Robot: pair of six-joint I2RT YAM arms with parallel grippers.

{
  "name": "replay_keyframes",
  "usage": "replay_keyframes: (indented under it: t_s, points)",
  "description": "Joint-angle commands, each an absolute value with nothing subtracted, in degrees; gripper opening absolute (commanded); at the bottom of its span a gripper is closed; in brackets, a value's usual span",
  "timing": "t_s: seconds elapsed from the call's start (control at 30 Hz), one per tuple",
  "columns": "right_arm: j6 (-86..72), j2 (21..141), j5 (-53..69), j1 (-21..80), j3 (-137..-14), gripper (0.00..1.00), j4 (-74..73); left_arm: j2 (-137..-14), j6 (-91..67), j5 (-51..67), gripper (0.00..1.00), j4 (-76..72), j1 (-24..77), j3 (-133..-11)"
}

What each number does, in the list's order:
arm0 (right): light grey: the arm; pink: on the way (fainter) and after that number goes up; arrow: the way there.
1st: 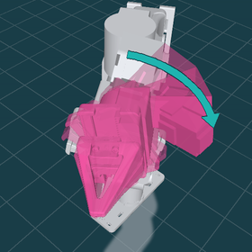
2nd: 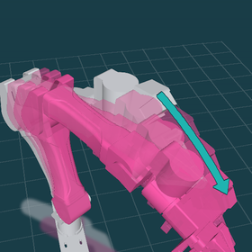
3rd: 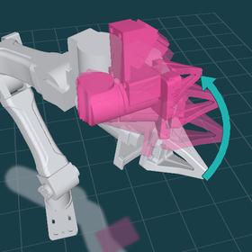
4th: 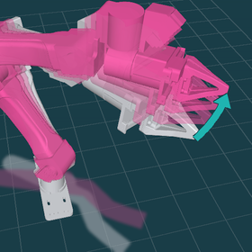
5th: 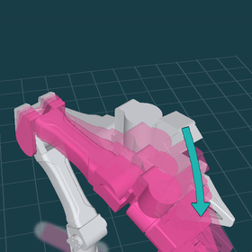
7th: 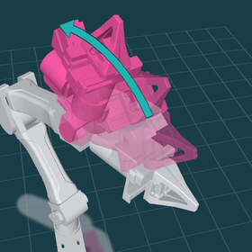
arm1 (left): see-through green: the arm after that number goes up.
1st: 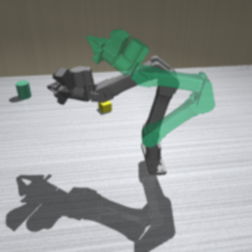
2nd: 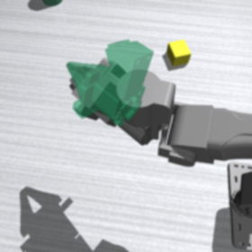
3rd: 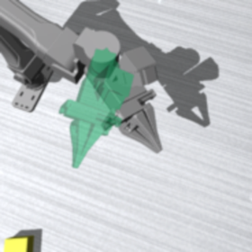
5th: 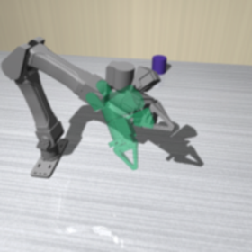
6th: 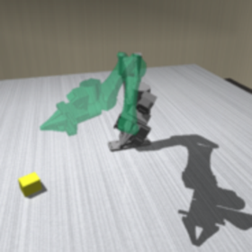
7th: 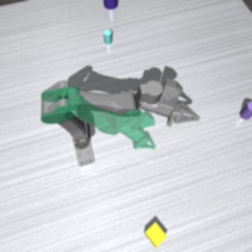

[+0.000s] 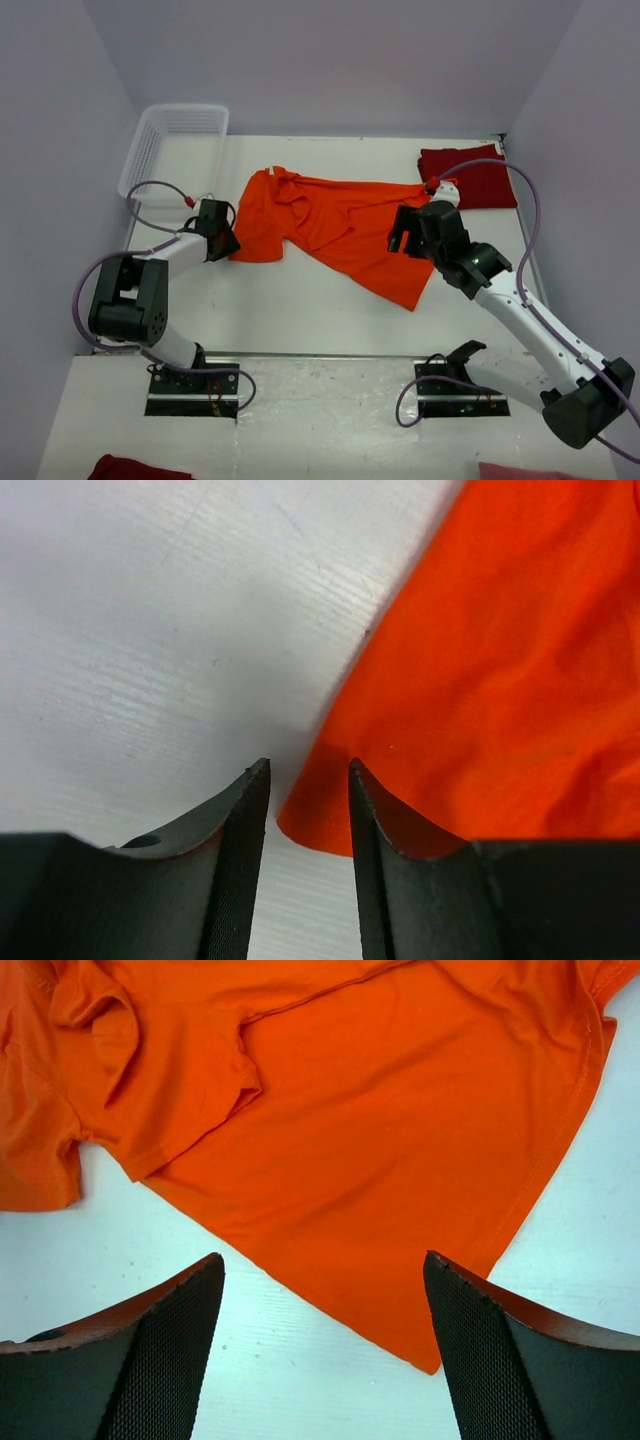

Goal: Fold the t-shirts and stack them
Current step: Flatten out the tshirt

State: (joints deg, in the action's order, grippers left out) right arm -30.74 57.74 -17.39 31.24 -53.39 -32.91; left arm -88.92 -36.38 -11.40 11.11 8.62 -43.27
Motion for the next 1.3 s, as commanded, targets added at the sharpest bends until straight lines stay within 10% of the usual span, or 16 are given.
replay_keyframes:
  t_s: [0.0,0.73,1.03,1.27]
  points:
    - [-31.7,56.3,-18.6,31.6,-53.1,0.81,-31.6,-92.3,-36.3,-12.5,0.38,12.8,8.1,-43.1]
    - [-32.4,53.8,-19.3,31.6,-52.5,0.82,-32.3,-93.0,-38.6,-19.6,0.38,19.2,14.9,-42.5]
    - [-32.9,53.9,-19.4,31.6,-52.8,0.82,-33.2,-90.9,-40.9,-19.4,0.00,21.3,14.6,-41.8]
    - [-39.2,61.1,-21.0,31.6,-52.4,0.81,-37.9,-84.7,-43.3,-23.4,0.00,24.2,14.2,-41.3]
